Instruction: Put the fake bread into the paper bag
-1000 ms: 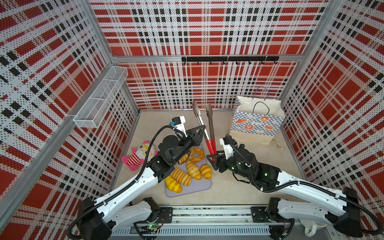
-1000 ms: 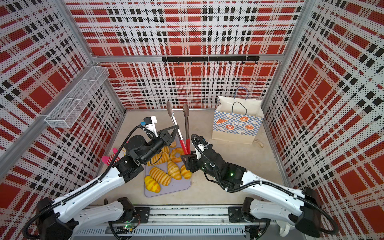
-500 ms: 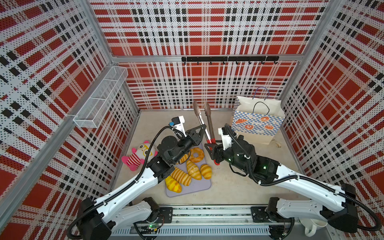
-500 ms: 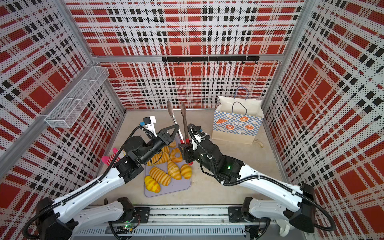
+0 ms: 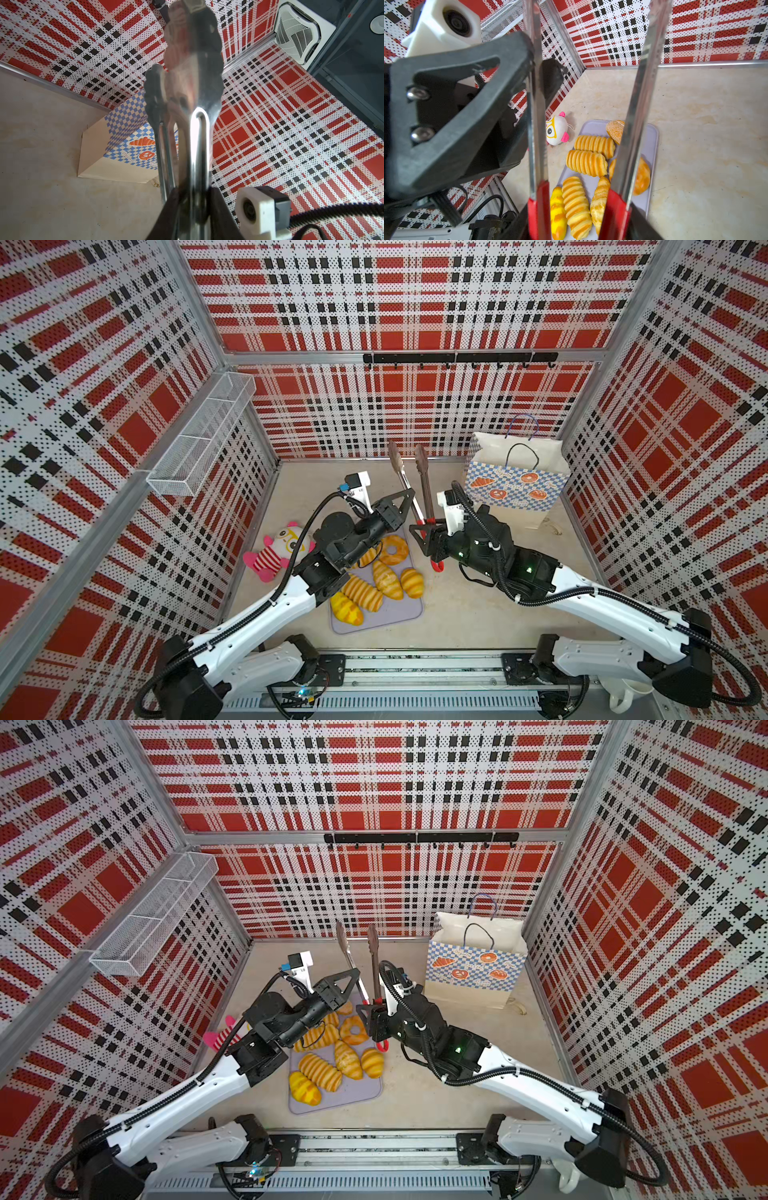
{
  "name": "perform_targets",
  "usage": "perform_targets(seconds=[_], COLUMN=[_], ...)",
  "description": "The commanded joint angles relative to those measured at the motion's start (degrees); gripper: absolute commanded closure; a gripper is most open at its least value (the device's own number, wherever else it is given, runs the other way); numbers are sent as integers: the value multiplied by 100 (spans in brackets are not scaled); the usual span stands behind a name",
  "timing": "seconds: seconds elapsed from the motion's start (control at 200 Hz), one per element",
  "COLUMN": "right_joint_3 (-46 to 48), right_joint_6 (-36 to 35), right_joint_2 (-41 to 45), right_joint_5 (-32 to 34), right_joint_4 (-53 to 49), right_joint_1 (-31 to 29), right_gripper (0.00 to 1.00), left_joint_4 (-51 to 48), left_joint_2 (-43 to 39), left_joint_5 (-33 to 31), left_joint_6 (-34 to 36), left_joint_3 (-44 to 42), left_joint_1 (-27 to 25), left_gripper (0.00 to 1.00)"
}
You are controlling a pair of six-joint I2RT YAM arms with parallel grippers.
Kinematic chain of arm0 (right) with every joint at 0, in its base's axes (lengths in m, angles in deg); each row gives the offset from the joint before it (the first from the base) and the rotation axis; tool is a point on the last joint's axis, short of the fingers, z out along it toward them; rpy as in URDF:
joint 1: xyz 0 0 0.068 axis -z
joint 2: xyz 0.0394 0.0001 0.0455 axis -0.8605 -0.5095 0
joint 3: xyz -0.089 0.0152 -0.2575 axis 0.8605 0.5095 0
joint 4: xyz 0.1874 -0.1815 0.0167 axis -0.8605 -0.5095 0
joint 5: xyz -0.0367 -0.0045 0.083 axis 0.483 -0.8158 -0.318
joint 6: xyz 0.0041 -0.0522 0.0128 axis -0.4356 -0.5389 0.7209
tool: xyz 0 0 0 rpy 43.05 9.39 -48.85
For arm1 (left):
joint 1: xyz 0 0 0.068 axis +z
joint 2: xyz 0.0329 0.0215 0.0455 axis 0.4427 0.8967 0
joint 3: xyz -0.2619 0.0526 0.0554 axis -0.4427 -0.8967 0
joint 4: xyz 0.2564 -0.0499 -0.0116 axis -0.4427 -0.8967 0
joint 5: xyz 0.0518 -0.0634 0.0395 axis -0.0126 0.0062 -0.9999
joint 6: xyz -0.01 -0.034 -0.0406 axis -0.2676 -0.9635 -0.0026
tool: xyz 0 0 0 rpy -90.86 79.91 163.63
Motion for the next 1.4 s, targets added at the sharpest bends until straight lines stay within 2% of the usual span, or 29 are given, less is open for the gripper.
perform_targets(seconds=[0.0,0.115,0.235,0.416,0.511,0.591,0.666,0.892,0.922,0.952,1.112,1.232,1.393], right_joint_3=[-89,-99,-99,-108,-103,-116,-134,-198,-174,-138,312,746,824], right_joint_6=[-64,-71,-23,170,197,171,90,-453,-525,-586,-848,-985,-1330], right_joint_2=[-135,-126,-91,-135,-126,-92,-84,-201,-214,-229,-143,25,-75], right_joint_5=[-148,-141,-104,-310,-391,-464,-568,-603,-605,-612,-891,-1361,-1632], right_joint_4=[35,72,75,-1,-72,-168,-320,-1263,-1409,-1530,-1888,-1904,-2105], right_joint_1=[23,23,26,142,221,293,355,477,495,538,829,1172,1509], right_gripper=[53,55,59,59,60,63,64,61,61,60,60,59,57], left_joint_4=[380,353,-54,-367,-557,-946,-1241,-2178,-2299,-2423,-2847,-2890,-3003], left_joint_2=[-127,-170,-154,-176,-189,-213,-332,-765,-806,-868,-1257,-1593,-1722], left_joint_5=[142,99,-63,-228,-173,-286,-407,-578,-603,-645,-1016,-1543,-1508], left_joint_6=[-110,-64,172,364,485,685,885,1679,1776,1860,2087,1819,1687], left_joint_3=[22,-11,91,64,89,215,224,-86,-157,-228,-748,-1203,-1428], left_joint_1=[-26,-26,-26,50,88,110,164,366,384,412,557,578,581], left_gripper=[94,93,80,68,52,44,33,14,4,0,2,2,2])
